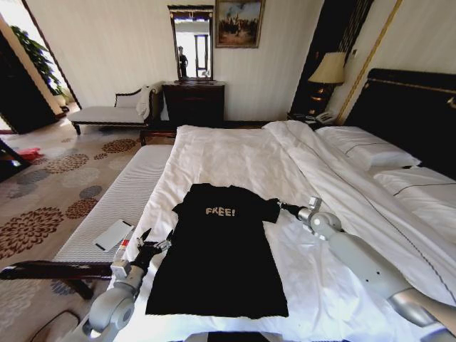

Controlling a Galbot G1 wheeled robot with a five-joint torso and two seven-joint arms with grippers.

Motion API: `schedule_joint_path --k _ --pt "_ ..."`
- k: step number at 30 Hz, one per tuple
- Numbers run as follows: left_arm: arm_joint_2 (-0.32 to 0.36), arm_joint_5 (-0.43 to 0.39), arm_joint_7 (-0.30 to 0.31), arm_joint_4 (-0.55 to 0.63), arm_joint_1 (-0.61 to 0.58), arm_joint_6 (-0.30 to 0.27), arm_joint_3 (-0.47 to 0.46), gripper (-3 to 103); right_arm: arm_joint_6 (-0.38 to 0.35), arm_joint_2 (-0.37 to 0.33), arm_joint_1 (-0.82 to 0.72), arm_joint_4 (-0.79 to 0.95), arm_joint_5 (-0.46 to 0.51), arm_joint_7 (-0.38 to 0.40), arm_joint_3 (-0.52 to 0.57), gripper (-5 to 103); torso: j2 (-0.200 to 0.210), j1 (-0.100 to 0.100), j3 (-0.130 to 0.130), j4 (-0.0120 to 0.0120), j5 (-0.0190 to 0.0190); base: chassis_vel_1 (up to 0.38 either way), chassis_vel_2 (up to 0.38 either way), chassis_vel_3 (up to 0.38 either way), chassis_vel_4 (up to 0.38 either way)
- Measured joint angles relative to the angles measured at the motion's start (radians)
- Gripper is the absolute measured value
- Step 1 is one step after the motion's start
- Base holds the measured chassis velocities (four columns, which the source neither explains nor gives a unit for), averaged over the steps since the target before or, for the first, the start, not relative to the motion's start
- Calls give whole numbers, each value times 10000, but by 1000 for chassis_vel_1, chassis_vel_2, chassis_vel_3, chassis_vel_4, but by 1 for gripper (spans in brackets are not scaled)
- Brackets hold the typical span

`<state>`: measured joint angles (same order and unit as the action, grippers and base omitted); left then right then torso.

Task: Fold the clothes on the bed.

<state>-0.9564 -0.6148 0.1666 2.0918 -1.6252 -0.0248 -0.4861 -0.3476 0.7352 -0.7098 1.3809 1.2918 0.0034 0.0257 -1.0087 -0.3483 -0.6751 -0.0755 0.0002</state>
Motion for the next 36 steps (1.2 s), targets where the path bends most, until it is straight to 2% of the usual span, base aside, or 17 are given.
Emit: schedule_joint_path --k 7,14,24,36 --pt "-46 44 0 105 -86 1 -27 100 -178 -137 135 1033 433 558 -143 0 -1 0 0 1 -3 0 0 0 0" --pt "-165 285 -79 247 -371 60 -53 100 -402 463 878 1662 778 1170 -1150 0 0 0 0 6 -3 0 0 0 0" --pt "-154 321 -135 368 -569 129 -127 100 -445 1337 1830 921 870 1523 -2339 0 0 -1 0 2 -2 0 0 0 0" --pt "-119 249 -142 310 -556 144 -166 100 -408 1781 2051 309 717 1499 -2693 0 0 -1 0 2 -2 0 0 0 0"
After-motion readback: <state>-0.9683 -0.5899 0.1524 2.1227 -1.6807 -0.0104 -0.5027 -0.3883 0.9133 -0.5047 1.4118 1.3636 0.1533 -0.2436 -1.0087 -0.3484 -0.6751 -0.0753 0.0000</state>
